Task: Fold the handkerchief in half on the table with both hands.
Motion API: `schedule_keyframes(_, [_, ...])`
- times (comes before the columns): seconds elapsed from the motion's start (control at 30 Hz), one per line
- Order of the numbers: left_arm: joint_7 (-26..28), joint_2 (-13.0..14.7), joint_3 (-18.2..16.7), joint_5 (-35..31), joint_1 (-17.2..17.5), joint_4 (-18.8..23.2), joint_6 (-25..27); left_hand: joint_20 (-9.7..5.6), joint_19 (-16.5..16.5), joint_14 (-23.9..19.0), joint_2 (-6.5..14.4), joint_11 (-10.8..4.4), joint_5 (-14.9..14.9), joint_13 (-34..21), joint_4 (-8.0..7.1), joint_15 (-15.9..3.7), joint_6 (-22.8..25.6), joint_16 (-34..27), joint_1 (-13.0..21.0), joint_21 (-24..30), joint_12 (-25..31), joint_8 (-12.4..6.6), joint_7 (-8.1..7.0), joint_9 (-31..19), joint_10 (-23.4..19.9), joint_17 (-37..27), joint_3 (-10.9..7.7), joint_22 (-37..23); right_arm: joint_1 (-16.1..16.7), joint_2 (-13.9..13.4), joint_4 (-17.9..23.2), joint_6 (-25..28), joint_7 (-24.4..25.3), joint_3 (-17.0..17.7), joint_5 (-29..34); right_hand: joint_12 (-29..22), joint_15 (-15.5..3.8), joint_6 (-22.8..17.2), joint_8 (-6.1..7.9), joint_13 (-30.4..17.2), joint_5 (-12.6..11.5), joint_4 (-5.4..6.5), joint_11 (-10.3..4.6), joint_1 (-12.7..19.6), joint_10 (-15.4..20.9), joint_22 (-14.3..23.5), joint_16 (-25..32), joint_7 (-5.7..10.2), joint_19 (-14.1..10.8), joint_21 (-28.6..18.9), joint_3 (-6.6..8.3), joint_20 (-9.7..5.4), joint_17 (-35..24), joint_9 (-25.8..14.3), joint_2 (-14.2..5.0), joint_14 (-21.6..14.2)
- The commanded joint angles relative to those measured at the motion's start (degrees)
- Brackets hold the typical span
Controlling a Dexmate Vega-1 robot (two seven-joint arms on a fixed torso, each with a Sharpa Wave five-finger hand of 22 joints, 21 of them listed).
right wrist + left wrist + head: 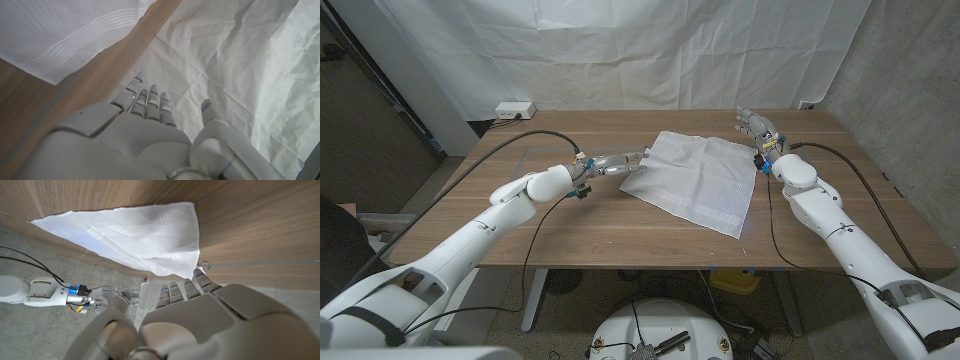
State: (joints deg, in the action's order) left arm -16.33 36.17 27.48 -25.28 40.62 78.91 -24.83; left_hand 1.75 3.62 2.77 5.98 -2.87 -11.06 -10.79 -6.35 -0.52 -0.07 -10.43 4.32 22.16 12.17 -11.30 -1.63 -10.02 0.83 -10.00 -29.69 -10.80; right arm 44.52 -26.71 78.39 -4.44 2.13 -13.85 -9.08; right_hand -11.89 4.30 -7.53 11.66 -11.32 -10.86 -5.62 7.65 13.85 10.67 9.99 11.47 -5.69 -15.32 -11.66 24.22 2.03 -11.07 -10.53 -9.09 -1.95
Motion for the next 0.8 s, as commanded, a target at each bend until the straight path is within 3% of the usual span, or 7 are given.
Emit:
schedule_keyframes(0.03, [0.20,1.03,1.12,-4.90,-0.45,0.80,0.40,-0.23,-0.20,0.02,1.29,-0.34,-0.45,-0.21,-0.18,-0.46,0.47,-0.27,0.33,-0.11,0.48,-0.18,-0.28,-0.06,-0.57,-0.08,-0.28,-0.27,-1.34,-2.30,0.62,5.27,3.24,-2.35,3.58,-0.29,-0.05,-0.65,0.26,-0.09,-0.36,0.06,-0.08,0.68,0.64,0.19,0.30,0.25,-0.32,-0.25,0.51,-0.38,-0.21,-0.20,-1.40,-0.51])
schedule_keyframes(0.8, [-3.69,1.47,2.85,-7.82,-1.75,0.37,1.19,0.16,-0.59,-1.63,0.63,-0.68,-0.34,-0.14,-0.34,-1.04,5.78,-0.53,0.08,-0.33,1.02,-1.10,0.09,-0.05,-3.16,-0.02,-0.14,-0.27,-5.65,-4.29,-2.13,12.29,5.53,-6.66,8.88,-0.39,-0.42,-1.44,0.28,-0.09,-0.21,0.16,-0.30,1.75,1.09,0.18,0.40,0.37,-0.59,-0.28,1.39,-0.62,-0.25,-0.21,-1.65,-0.84])
